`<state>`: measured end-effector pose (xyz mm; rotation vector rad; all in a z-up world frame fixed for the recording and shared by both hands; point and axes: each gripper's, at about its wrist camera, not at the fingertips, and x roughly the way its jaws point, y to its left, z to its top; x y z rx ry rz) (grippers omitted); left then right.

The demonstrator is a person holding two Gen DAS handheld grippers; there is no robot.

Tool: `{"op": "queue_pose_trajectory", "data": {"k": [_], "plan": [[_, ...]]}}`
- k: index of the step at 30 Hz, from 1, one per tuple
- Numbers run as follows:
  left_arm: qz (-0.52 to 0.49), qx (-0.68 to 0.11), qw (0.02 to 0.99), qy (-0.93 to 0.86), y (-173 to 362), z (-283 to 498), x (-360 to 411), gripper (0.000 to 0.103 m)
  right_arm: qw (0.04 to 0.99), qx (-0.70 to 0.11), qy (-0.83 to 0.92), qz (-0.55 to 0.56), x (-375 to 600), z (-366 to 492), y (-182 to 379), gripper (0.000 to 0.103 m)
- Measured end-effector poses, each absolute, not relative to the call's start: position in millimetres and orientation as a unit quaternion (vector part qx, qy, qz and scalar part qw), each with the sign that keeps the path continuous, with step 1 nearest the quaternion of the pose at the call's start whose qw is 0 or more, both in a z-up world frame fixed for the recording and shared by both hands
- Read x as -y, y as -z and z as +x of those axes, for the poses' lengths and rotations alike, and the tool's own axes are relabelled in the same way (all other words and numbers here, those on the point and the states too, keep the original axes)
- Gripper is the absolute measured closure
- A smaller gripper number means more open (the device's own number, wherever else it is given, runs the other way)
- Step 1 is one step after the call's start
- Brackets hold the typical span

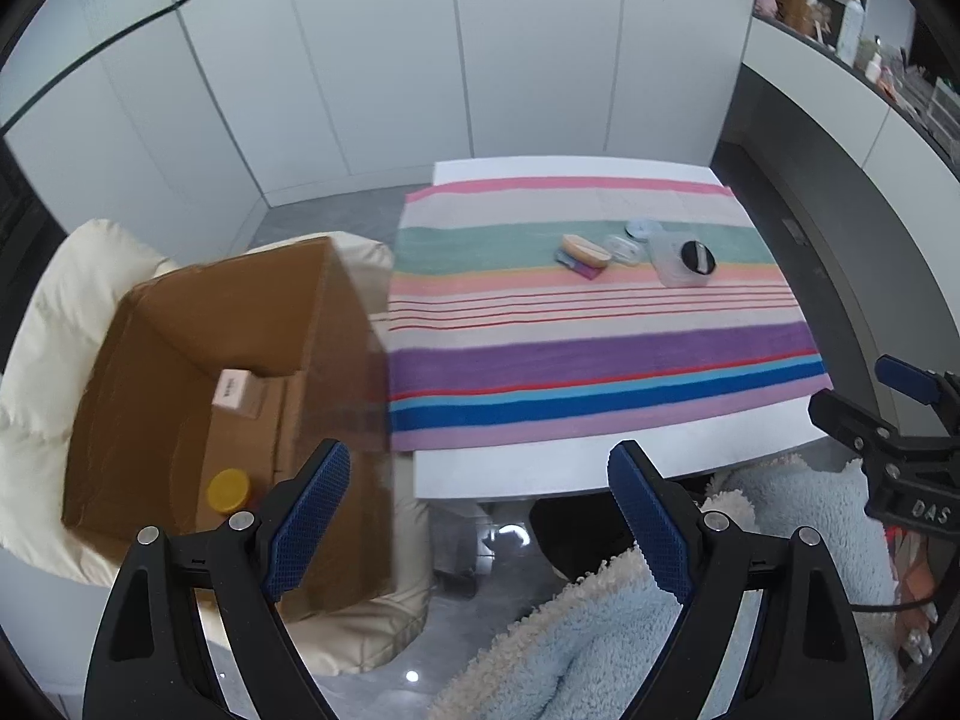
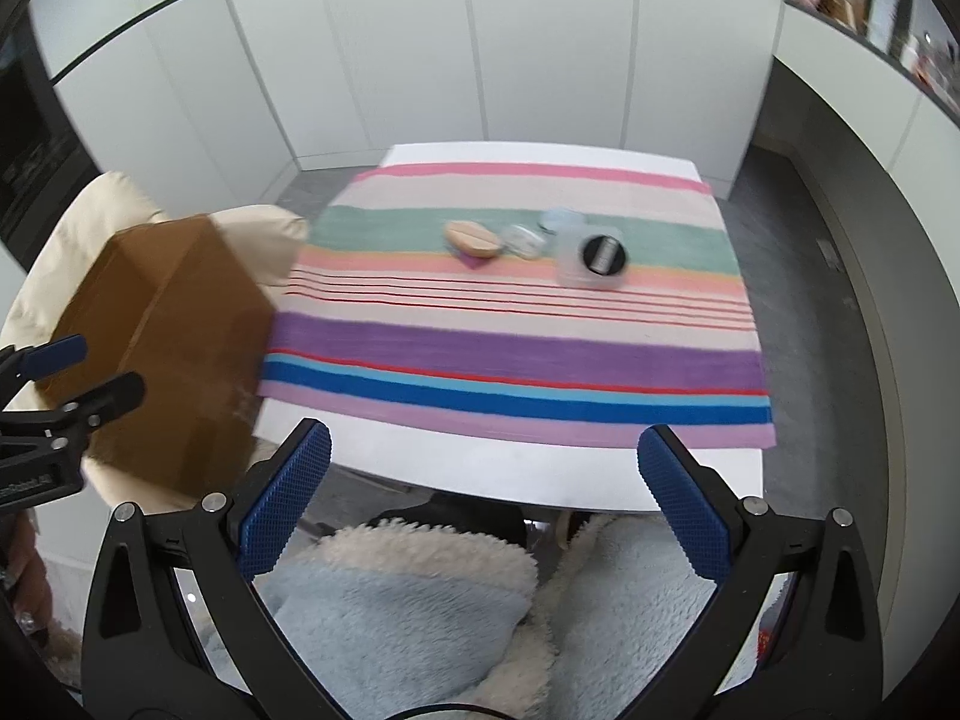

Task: Organize objects
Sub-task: 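Move both open tools back toward the items on the cloth, then grasp the black MENOW puff case with the right tool while the left tool grasps the beige sponge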

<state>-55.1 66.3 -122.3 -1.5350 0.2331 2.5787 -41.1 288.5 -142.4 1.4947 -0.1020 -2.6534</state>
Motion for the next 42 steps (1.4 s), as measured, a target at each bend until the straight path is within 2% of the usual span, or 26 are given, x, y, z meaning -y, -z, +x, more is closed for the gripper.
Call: {"op": "queue_pose_trajectory", "data": {"k": [11, 17, 22, 27, 29, 34, 38, 42], "plan": [[-0.503, -0.104, 0.099, -0.852, 149, -138, -135, 0.014, 0.005, 0.074, 0.857, 0.509, -360, -105, 187, 0.0], [-0.527, -0.092, 0.123, -0.836, 205, -211, -166, 0.014, -0.015, 0.065, 0.86, 0.506, -380, -166, 216, 0.0], [-0.541, -0.074, 0.097, -0.832, 260, -269, -177, 0.014, -0.027, 0.044, 0.864, 0.5, -389, -215, 249, 0.0], [-0.531, -0.095, 0.085, -0.837, 293, -300, -200, 0.014, -0.009, 0.04, 0.859, 0.51, -391, -246, 283, 0.009], [-0.529, -0.101, 0.089, -0.838, 301, -307, -207, 0.014, 0.001, 0.034, 0.856, 0.517, -388, -256, 296, 0.017], [-0.536, -0.109, 0.098, -0.831, 317, -320, -218, 0.014, 0.016, 0.02, 0.853, 0.521, -377, -273, 312, 0.019], [-0.548, -0.095, 0.104, -0.825, 328, -329, -219, 0.014, 0.015, 0.019, 0.84, 0.542, -374, -278, 326, 0.039], [-0.549, -0.101, 0.104, -0.823, 337, -332, -226, 0.014, 0.021, 0.019, 0.844, 0.536, -374, -276, 326, 0.051]]}}
